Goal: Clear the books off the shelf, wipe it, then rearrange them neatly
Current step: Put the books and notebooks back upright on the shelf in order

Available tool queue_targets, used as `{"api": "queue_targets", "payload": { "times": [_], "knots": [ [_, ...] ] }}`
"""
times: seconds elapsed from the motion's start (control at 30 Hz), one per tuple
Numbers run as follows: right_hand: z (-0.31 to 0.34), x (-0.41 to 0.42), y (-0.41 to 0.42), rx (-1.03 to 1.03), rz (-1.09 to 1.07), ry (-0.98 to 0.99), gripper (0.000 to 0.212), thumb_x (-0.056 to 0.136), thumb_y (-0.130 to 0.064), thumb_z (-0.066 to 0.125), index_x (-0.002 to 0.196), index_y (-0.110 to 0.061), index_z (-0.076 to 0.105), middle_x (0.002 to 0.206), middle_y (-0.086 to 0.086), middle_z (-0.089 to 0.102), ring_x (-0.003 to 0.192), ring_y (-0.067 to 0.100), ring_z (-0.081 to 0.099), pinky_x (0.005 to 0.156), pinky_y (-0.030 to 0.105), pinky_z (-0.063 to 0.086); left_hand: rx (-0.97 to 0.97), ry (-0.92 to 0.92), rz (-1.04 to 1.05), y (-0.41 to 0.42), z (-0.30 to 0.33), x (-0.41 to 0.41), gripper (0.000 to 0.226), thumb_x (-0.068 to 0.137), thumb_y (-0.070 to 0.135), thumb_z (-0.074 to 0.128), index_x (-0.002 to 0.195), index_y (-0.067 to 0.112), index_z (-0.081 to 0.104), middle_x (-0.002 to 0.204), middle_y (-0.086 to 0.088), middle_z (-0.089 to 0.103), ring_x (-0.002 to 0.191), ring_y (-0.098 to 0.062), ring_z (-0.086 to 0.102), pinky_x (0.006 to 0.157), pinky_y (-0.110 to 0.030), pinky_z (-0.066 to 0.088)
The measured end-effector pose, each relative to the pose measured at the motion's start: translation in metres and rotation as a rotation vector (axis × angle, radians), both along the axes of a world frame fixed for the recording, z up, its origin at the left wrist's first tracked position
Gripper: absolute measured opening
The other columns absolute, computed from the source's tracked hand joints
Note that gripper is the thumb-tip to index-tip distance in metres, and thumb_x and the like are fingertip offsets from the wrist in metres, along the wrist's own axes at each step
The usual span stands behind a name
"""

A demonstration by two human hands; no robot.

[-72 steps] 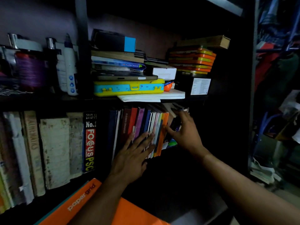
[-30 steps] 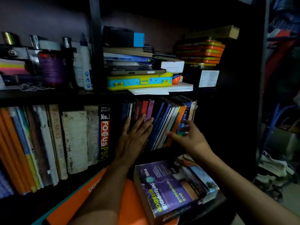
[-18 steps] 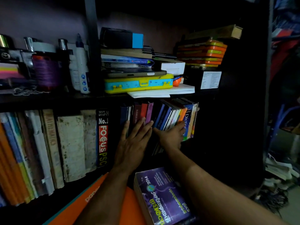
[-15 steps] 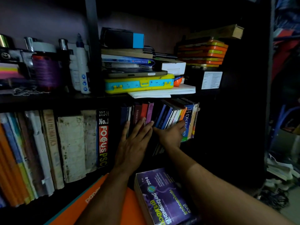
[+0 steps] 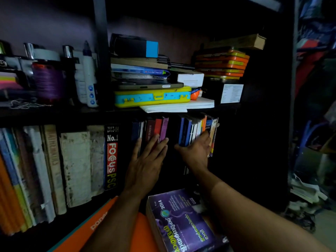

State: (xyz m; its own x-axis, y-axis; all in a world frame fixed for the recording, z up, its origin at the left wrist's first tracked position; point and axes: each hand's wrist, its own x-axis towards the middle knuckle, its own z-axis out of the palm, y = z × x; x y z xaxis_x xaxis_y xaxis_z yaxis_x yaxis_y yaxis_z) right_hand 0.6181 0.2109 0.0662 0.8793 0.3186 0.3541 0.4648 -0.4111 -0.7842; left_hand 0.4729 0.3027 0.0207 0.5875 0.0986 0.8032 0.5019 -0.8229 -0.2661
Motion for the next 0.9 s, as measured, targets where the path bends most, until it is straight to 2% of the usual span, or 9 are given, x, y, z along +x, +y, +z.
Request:
{"api": "queue_targets", "payload": {
  "times": [0.2, 0.27, 0.3, 0.37, 0.4, 0.5, 0.67, 0.8, 0.9],
  "knots": [
    [-0.004, -0.006, -0.017, -0.151, 0.079, 0.167, 0.147, 0.062, -0.066, 0.086, 0.159, -0.017, -0.013, 0.166, 0.012, 0.004, 0.152, 0.039, 0.008, 0.117, 0.059, 0.025, -0.005, 0.006, 0.004, -0.001, 0.001, 0.000, 0.066, 0.084, 0.025, 0.075, 0.146, 0.018, 0.054, 0.164, 0.006, 0.032, 0.156, -0.021, 0.020, 0.124, -0.057, 0.005],
    [-0.007, -0.010, -0.030, -0.079, 0.026, 0.079, 0.126, 0.067, -0.062, 0.085, 0.157, -0.013, 0.012, 0.158, 0.015, 0.022, 0.146, 0.039, 0.024, 0.114, 0.053, 0.035, -0.010, 0.006, 0.005, 0.000, 0.000, 0.000, 0.067, 0.084, 0.025, 0.076, 0.147, 0.019, 0.053, 0.165, 0.006, 0.031, 0.156, -0.021, 0.019, 0.124, -0.056, 0.003],
    [-0.011, -0.011, -0.036, -0.008, 0.016, -0.051, 0.099, 0.073, -0.056, 0.082, 0.146, -0.013, 0.030, 0.145, 0.012, 0.037, 0.135, 0.034, 0.040, 0.105, 0.047, 0.044, -0.012, 0.005, 0.002, 0.000, -0.001, 0.001, 0.068, 0.084, 0.024, 0.076, 0.147, 0.019, 0.053, 0.165, 0.006, 0.031, 0.156, -0.021, 0.018, 0.124, -0.056, 0.001],
    [-0.011, -0.019, -0.043, -0.005, 0.240, -0.209, 0.048, 0.088, -0.040, 0.074, 0.122, -0.020, 0.047, 0.117, 0.000, 0.056, 0.107, 0.021, 0.058, 0.085, 0.034, 0.051, -0.008, 0.005, -0.001, 0.002, -0.002, 0.001, 0.066, 0.085, 0.024, 0.075, 0.146, 0.019, 0.053, 0.165, 0.007, 0.030, 0.156, -0.020, 0.017, 0.124, -0.055, -0.001],
    [-0.010, -0.023, -0.042, -0.121, 0.402, -0.214, 0.038, 0.093, -0.033, 0.069, 0.123, -0.022, 0.049, 0.113, -0.001, 0.063, 0.103, 0.020, 0.063, 0.083, 0.032, 0.053, -0.004, 0.005, 0.000, 0.002, -0.002, 0.002, 0.063, 0.086, 0.024, 0.073, 0.146, 0.019, 0.053, 0.165, 0.007, 0.029, 0.156, -0.020, 0.017, 0.124, -0.055, -0.001],
    [0.000, -0.018, -0.024, -0.350, 0.615, -0.189, 0.051, 0.099, -0.022, 0.060, 0.147, -0.018, 0.042, 0.134, 0.013, 0.063, 0.120, 0.032, 0.062, 0.097, 0.039, 0.051, 0.008, 0.007, 0.005, 0.002, -0.002, 0.003, 0.059, 0.090, 0.027, 0.062, 0.147, 0.019, 0.052, 0.166, 0.007, 0.028, 0.156, -0.021, 0.016, 0.124, -0.055, -0.002],
    [0.007, -0.024, -0.003, -0.258, 0.608, -0.109, 0.049, 0.100, -0.025, 0.057, 0.146, -0.016, 0.041, 0.138, 0.015, 0.060, 0.122, 0.038, 0.060, 0.098, 0.040, 0.050, 0.026, -0.001, 0.000, 0.004, -0.003, 0.003, 0.069, 0.083, 0.023, 0.071, 0.149, 0.020, 0.050, 0.166, 0.007, 0.028, 0.156, -0.022, 0.019, 0.124, -0.054, -0.005],
    [0.005, -0.025, -0.012, -0.178, 0.449, -0.161, 0.035, 0.095, -0.025, 0.060, 0.127, -0.013, 0.054, 0.116, 0.013, 0.069, 0.103, 0.033, 0.068, 0.086, 0.041, 0.056, 0.026, -0.014, -0.015, 0.004, -0.003, 0.003, 0.067, 0.083, 0.026, 0.068, 0.148, 0.022, 0.051, 0.166, 0.008, 0.029, 0.155, -0.021, 0.021, 0.125, -0.054, -0.004],
    [0.010, -0.014, -0.021, -0.331, 0.435, -0.207, 0.015, 0.093, -0.028, 0.064, 0.084, -0.016, 0.066, 0.081, 0.004, 0.069, 0.074, 0.019, 0.067, 0.067, 0.035, 0.057, 0.013, -0.012, -0.018, 0.003, -0.002, 0.003, 0.062, 0.085, 0.027, 0.069, 0.145, 0.020, 0.054, 0.165, 0.007, 0.031, 0.155, -0.022, 0.021, 0.125, -0.056, -0.001]
  ]
}}
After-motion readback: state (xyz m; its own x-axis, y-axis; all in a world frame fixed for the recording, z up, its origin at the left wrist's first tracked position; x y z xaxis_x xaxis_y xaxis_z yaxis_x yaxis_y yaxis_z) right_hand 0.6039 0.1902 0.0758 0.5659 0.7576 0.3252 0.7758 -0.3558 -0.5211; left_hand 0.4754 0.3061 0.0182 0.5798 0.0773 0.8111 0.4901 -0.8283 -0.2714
